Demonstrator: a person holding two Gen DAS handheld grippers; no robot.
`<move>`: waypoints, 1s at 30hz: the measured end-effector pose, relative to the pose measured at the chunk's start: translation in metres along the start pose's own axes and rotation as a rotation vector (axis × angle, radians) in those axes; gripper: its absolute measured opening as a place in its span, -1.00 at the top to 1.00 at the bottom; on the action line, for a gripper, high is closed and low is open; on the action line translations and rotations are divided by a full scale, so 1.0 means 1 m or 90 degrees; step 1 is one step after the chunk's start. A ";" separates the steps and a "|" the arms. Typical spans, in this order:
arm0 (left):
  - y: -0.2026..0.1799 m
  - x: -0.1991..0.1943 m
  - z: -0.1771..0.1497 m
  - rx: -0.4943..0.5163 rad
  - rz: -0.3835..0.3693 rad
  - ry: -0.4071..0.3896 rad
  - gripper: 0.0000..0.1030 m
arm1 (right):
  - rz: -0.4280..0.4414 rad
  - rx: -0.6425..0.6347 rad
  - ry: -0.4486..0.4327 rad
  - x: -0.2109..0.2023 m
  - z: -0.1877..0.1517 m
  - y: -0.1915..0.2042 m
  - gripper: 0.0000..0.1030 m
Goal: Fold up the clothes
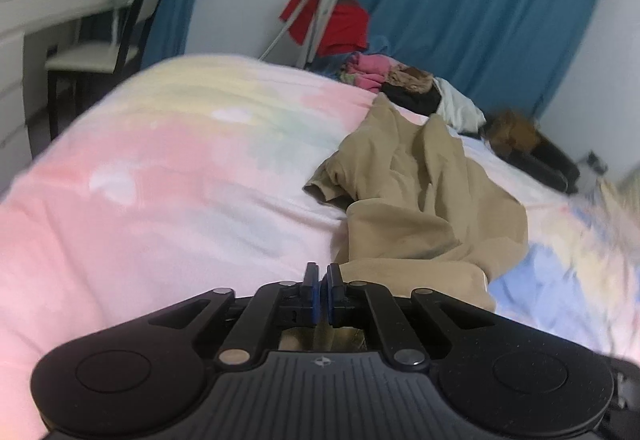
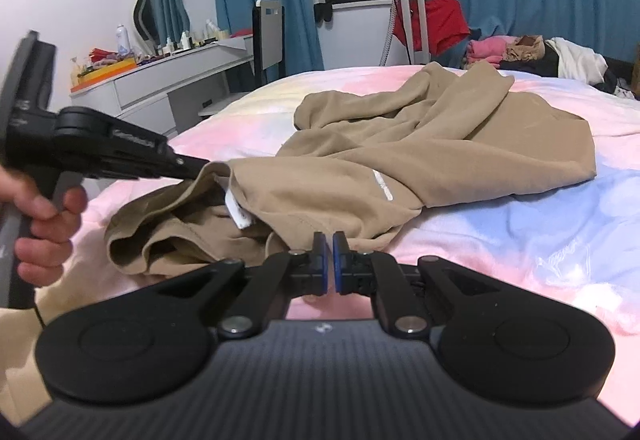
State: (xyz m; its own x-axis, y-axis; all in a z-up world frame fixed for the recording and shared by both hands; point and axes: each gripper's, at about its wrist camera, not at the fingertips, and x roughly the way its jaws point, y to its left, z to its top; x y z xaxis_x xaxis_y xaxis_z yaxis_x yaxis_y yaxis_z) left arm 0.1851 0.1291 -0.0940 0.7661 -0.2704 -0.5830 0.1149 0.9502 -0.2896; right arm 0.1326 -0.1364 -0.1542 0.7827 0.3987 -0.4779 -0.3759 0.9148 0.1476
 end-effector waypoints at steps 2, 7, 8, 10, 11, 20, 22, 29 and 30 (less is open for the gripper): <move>-0.006 -0.014 0.002 0.036 0.016 -0.016 0.71 | -0.006 0.007 0.004 0.002 0.000 -0.002 0.82; -0.032 -0.067 -0.006 0.148 0.043 -0.050 0.37 | -0.022 0.067 -0.006 0.006 0.000 -0.009 -0.12; -0.039 -0.077 -0.010 0.169 0.044 -0.043 0.36 | -0.019 0.077 -0.009 0.006 0.001 -0.011 -0.12; -0.053 -0.091 -0.021 0.215 0.050 -0.024 0.30 | -0.020 0.083 -0.011 0.005 0.000 -0.012 -0.12; -0.061 -0.095 -0.027 0.239 0.054 -0.017 0.27 | -0.022 0.081 -0.014 0.004 0.000 -0.012 -0.12; -0.076 -0.043 -0.055 0.312 0.178 0.078 0.22 | -0.034 0.046 -0.042 -0.003 0.002 -0.006 -0.12; -0.081 -0.040 -0.058 0.331 0.179 0.079 0.23 | -0.033 0.045 -0.042 -0.002 0.002 -0.007 -0.12; -0.084 -0.027 -0.068 0.403 0.208 0.067 0.48 | -0.015 0.048 -0.038 0.003 0.001 -0.006 -0.12; -0.085 -0.028 -0.068 0.408 0.215 0.058 0.76 | -0.011 0.046 -0.040 0.003 0.001 -0.005 -0.12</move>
State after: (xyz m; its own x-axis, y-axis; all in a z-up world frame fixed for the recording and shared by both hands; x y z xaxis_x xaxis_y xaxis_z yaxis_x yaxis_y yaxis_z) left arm 0.1107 0.0456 -0.1048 0.7725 0.0689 -0.6313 0.2503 0.8805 0.4025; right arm 0.1369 -0.1396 -0.1552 0.8186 0.3845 -0.4266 -0.3277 0.9227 0.2029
